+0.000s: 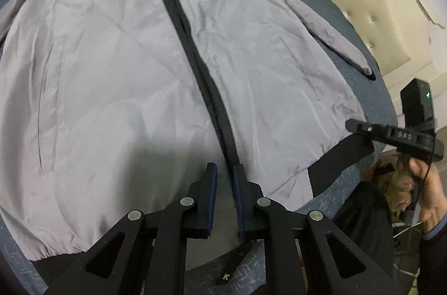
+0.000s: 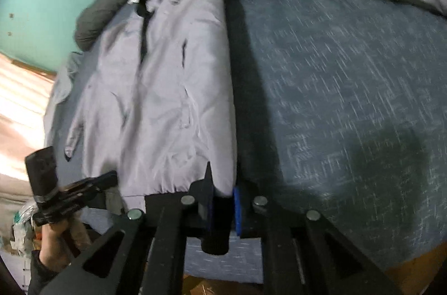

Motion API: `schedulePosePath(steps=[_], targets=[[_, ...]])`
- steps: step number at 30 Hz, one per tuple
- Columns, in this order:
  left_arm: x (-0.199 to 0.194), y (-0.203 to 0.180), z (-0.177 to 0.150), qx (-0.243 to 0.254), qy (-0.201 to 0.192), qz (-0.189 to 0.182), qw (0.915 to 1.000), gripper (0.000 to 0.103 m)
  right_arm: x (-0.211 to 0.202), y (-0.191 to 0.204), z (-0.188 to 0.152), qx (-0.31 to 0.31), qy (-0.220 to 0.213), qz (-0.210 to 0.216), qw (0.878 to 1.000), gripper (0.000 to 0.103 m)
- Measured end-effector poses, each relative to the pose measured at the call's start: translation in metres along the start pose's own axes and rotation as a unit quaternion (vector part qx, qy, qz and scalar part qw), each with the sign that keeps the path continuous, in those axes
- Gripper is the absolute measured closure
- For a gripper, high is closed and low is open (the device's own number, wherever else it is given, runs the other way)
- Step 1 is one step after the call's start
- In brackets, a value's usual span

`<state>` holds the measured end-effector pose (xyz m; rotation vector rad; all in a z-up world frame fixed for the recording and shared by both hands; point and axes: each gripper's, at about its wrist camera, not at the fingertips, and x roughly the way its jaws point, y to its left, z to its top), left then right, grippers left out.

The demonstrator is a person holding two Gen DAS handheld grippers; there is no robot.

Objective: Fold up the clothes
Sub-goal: 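Pinch the zipper end at the hem with the left tool while the right tool holds the hem, then release the zipper end with the left tool while the right tool grasps the black hem band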

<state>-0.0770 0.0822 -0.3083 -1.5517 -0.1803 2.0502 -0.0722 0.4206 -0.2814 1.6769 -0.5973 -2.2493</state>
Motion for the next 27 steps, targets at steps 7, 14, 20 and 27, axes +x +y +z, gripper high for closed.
schedulePosePath(steps=[7, 14, 20, 27], targets=[[-0.076, 0.06, -0.013, -0.025, -0.03, 0.051, 0.998, 0.078, 0.003, 0.0, -0.002, -0.008, 0.006, 0.001, 1.0, 0.093], [-0.119, 0.145, -0.047, -0.079, -0.027, 0.108, 0.9907, 0.063, -0.001, -0.003, 0.0, -0.014, 0.011, 0.003, 1.0, 0.093], [-0.089, 0.158, -0.064, -0.101, 0.01, 0.055, 0.9933, 0.06, 0.0, 0.002, -0.002, -0.013, 0.01, 0.0, 1.0, 0.093], [-0.085, 0.157, -0.064, -0.098, 0.005, 0.033, 0.9946, 0.086, -0.008, 0.011, -0.004, -0.022, 0.006, 0.002, 1.0, 0.093]])
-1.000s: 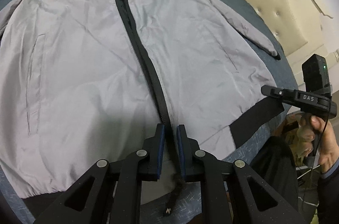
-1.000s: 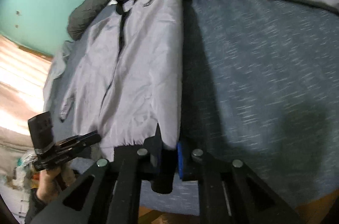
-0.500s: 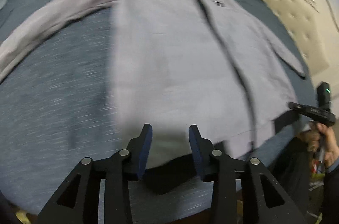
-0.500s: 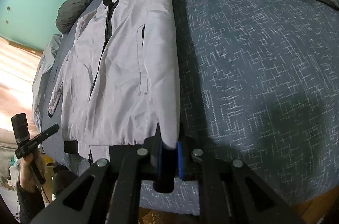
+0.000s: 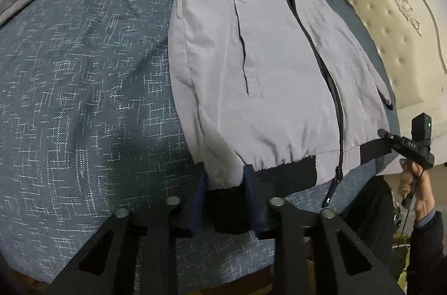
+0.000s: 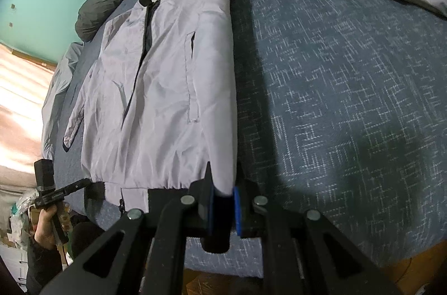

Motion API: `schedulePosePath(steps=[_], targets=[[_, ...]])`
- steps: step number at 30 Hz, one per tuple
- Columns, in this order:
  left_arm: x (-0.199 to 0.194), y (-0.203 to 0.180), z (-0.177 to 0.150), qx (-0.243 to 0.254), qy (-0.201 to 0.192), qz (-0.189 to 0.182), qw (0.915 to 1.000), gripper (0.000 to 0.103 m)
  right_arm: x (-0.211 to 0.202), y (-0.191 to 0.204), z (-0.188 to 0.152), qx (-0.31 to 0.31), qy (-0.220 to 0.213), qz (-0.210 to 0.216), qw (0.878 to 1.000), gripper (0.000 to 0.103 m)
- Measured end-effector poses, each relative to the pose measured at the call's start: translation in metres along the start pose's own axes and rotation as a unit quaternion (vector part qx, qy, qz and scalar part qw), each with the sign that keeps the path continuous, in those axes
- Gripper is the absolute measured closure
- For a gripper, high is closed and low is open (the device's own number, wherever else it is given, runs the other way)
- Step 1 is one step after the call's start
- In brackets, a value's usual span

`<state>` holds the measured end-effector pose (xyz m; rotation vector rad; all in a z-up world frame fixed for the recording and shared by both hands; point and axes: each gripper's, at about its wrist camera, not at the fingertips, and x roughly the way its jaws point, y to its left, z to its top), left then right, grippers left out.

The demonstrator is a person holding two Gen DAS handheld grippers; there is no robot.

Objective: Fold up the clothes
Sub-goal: 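Release the zipper end with the left tool while the right tool grasps the black hem band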

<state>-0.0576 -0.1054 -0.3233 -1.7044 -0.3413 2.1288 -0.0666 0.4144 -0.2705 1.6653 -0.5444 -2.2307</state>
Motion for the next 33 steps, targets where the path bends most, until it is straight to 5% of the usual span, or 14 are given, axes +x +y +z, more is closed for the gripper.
schedulePosePath(steps=[7, 12, 17, 25, 33], targets=[[-0.043, -0.011, -0.007, 0.044, -0.018, 0.014, 0.9988, 0.088, -0.009, 0.008, -0.005, -0.021, 0.011, -0.014, 1.0, 0.093], [-0.03, -0.001, -0.012, 0.04, 0.008, 0.029, 0.9988, 0.088, 0.005, 0.008, -0.02, -0.04, 0.044, -0.046, 0.997, 0.093], [-0.022, 0.01, -0.011, 0.01, 0.003, 0.022, 0.9997, 0.083, 0.011, -0.005, -0.022, -0.011, 0.042, -0.028, 0.999, 0.09], [-0.063, 0.003, 0.001, 0.004, -0.07, 0.021, 0.9973, 0.073, -0.079, -0.056, 0.02, 0.053, -0.098, 0.006, 0.994, 0.061], [-0.091, -0.004, 0.013, 0.0, -0.125, 0.024, 0.9918, 0.064, -0.153, -0.179, 0.061, 0.178, -0.219, -0.048, 0.958, 0.053]])
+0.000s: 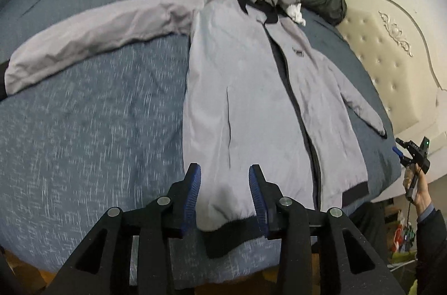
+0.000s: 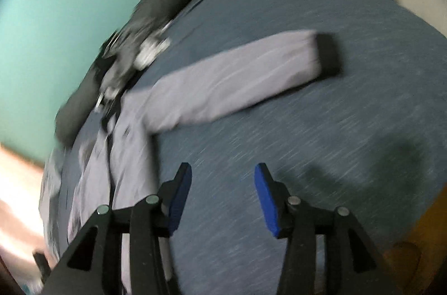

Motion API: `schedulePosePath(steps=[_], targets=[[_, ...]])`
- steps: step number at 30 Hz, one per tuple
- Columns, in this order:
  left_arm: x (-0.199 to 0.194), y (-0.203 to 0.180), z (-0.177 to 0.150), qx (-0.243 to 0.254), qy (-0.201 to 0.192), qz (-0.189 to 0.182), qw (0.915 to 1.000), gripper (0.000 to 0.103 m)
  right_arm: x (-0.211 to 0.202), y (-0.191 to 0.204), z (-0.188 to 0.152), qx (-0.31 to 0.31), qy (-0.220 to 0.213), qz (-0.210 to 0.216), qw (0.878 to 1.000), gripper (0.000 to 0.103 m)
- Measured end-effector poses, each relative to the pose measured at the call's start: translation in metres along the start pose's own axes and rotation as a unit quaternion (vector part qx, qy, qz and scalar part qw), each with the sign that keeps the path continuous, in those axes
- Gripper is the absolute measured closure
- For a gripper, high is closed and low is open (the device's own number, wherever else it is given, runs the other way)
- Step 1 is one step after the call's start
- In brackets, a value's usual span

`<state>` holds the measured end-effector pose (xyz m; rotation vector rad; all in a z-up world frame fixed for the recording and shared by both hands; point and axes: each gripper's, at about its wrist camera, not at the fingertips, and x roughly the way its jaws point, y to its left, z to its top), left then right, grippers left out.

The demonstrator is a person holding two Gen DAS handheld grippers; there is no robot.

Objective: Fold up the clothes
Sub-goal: 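Release the zipper end with the left tool while the right tool grasps the black hem band, then lift the held hem band with the right tool and fold that jacket side over the center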

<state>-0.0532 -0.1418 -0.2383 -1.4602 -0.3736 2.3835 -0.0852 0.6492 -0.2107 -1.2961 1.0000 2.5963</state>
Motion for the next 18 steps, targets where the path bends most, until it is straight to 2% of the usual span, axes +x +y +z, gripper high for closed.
schedulePosePath(steps=[2, 4, 5, 11, 14, 18], targets=[[0.002, -0.004, 0.003, 0.0, -0.006, 0.003, 1.0, 0.063, -0.002, -0.024, 0.016, 0.032, -0.01, -0.001, 0.999, 0.051], [0.012, -0.012, 0.008, 0.001, -0.008, 0.007, 0.9999, 0.063, -0.003, -0.04, 0.03, 0.055, -0.023, -0.006, 0.998, 0.043], [0.013, -0.015, 0.01, 0.003, -0.009, 0.01, 0.9999, 0.063, -0.004, -0.048, 0.035, 0.063, -0.03, -0.009, 0.997, 0.041], [0.024, -0.019, 0.019, -0.001, -0.007, 0.024, 0.9997, 0.061, 0.01, -0.076, 0.06, 0.118, -0.05, 0.005, 0.992, 0.037], [0.032, -0.019, 0.023, -0.003, -0.005, 0.03, 0.9995, 0.061, 0.027, -0.082, 0.072, 0.127, -0.048, 0.013, 0.991, 0.037], [0.04, -0.019, 0.028, -0.008, 0.0, 0.039, 0.9992, 0.06, 0.049, -0.094, 0.084, 0.131, -0.038, 0.005, 0.991, 0.037]])
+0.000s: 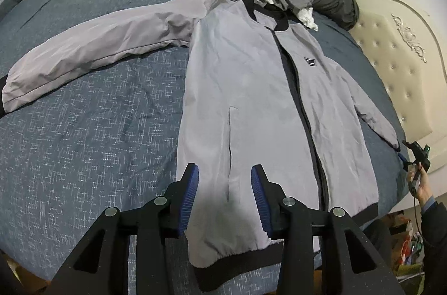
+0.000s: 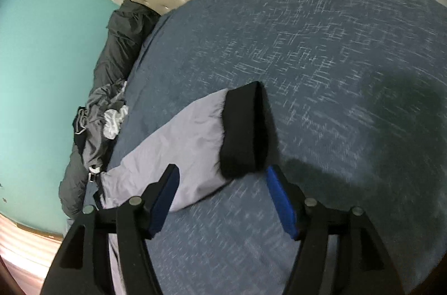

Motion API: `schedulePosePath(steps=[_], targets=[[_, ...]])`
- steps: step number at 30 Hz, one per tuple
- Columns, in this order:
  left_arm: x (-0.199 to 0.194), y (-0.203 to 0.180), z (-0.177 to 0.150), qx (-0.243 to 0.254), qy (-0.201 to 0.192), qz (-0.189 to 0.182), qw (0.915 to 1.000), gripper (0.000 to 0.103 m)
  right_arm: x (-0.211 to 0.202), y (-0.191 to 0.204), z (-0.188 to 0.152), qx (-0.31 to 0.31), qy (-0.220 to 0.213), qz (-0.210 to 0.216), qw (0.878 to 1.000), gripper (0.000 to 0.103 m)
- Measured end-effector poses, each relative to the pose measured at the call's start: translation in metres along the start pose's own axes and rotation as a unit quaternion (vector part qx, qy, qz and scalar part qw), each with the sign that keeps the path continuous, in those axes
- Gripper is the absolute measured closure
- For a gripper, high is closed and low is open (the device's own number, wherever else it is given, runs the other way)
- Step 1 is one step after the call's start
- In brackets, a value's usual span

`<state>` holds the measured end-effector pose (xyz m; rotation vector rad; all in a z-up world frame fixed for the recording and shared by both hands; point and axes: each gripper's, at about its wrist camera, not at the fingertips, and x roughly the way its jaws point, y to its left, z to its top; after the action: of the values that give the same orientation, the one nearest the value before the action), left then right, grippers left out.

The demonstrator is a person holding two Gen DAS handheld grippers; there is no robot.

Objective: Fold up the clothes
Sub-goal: 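Lift the held hem band with the right tool and fold that jacket side over the center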

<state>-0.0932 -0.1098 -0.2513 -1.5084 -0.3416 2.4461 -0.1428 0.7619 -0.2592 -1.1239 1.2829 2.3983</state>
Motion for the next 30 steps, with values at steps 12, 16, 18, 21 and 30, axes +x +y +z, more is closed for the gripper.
schedulePosePath(steps=[12, 16, 18, 21, 30], targets=[[0.017, -0.012, 0.012, 0.002, 0.009, 0.001, 1.0, 0.06, 0.018, -0.005, 0.013, -0.046, 0.0, 0.002, 0.999, 0.073], [0.017, -0.018, 0.011, 0.008, 0.008, -0.001, 0.9999, 0.06, 0.008, -0.006, 0.013, -0.062, -0.015, 0.004, 0.998, 0.095], [0.016, -0.02, 0.011, 0.009, 0.008, -0.002, 0.9999, 0.06, 0.003, -0.003, 0.014, -0.073, -0.02, 0.008, 0.997, 0.096], [0.014, -0.021, 0.009, 0.008, 0.006, -0.005, 0.9999, 0.06, -0.011, 0.006, 0.019, -0.088, -0.027, 0.017, 0.996, 0.096], [0.008, -0.017, 0.002, 0.008, 0.007, -0.002, 0.9999, 0.06, -0.062, 0.016, 0.032, -0.119, -0.1, -0.009, 0.988, 0.097]])
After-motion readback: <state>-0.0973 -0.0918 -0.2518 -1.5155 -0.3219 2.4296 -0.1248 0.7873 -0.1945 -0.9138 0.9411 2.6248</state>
